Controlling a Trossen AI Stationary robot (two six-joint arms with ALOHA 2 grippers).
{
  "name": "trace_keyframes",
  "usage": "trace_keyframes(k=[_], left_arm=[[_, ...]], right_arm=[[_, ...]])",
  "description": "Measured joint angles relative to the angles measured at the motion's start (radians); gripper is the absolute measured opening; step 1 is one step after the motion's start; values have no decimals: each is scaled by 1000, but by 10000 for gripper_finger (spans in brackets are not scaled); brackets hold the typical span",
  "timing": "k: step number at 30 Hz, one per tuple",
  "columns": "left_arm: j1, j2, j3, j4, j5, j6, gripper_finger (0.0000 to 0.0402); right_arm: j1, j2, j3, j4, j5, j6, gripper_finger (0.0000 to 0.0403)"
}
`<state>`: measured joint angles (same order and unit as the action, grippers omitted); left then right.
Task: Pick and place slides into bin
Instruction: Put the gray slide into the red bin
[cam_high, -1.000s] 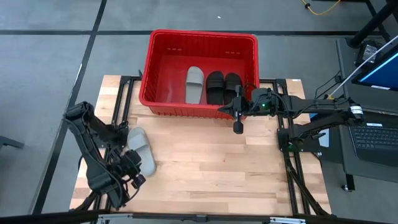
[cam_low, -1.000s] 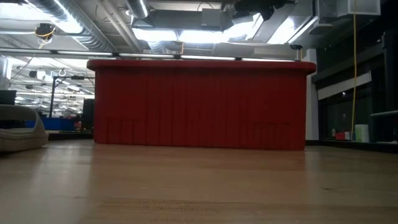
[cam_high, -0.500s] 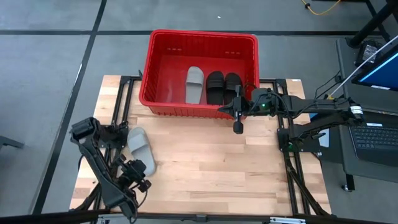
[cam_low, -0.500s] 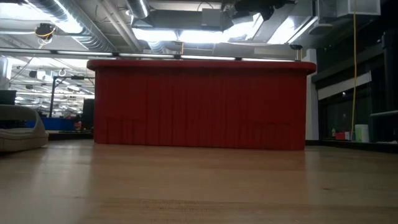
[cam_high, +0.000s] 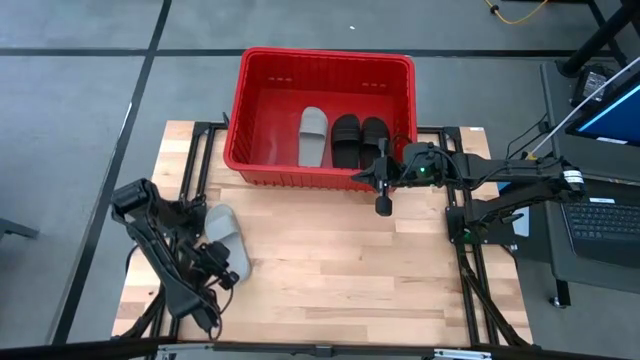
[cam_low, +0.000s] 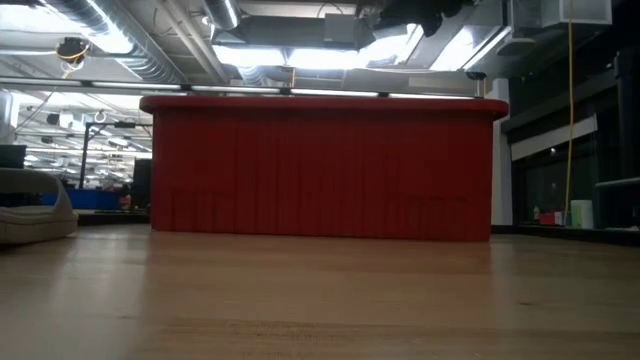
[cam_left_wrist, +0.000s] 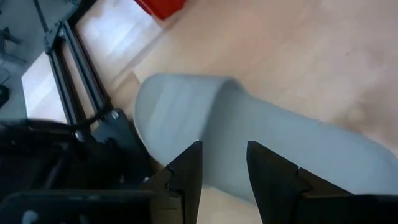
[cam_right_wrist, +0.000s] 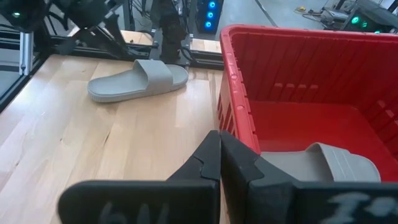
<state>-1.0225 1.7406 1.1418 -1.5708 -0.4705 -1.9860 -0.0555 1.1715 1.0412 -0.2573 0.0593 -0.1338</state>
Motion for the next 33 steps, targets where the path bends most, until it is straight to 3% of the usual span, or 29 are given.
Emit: trace_keyframes(k=[14,27,33], left_arm=[[-3,-84,-174,-1,-5,46,118],[-3,-84,-182,45,12,150,118],[-3,-84,-202,73,24,129,118]], right_arm=[[0,0,0,1,0,-3,6],[0,0,0,-1,0,-26,6],[0,0,0,-1,0,-32,6]])
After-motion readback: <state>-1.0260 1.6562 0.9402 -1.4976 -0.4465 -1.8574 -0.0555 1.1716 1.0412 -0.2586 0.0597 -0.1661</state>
